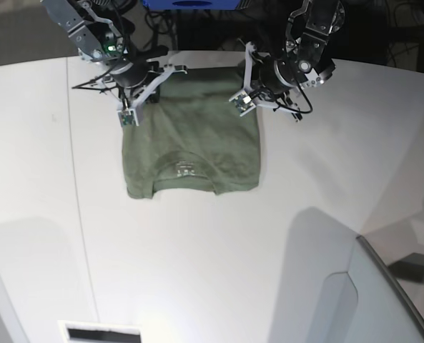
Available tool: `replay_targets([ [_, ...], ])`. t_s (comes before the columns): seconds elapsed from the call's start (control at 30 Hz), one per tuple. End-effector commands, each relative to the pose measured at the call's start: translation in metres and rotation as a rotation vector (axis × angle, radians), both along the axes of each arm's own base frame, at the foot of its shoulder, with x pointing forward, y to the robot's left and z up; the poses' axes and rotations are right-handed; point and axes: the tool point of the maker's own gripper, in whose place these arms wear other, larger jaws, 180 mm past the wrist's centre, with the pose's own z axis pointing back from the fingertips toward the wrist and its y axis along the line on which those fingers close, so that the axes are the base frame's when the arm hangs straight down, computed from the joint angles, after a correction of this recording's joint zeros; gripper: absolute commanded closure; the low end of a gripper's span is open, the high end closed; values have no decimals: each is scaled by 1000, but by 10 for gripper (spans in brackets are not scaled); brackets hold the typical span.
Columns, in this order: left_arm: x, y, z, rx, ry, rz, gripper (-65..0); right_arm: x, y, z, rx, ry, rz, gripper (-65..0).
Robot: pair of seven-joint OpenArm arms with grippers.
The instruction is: Layout the t-shirt on the table in an organized manner, then fold the t-shirt properly
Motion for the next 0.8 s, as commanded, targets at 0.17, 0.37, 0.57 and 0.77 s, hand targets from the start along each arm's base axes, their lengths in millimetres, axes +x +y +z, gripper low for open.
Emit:
replay_targets([
  [0.17,8,-4,8,-21,-34,0,0,0,1,3,6,0,1,0],
  [0.37,4,-5,15,-29,-49,0,0,11,-4,12,9,-32,-13,0],
  [0.57,6,4,43,-31,-120,30,0,29,-31,50,13,-134,-68,0],
  [0.77,-2,27,72,-25,-190,97,0,16,-64,80,-6,-179,-116,0],
])
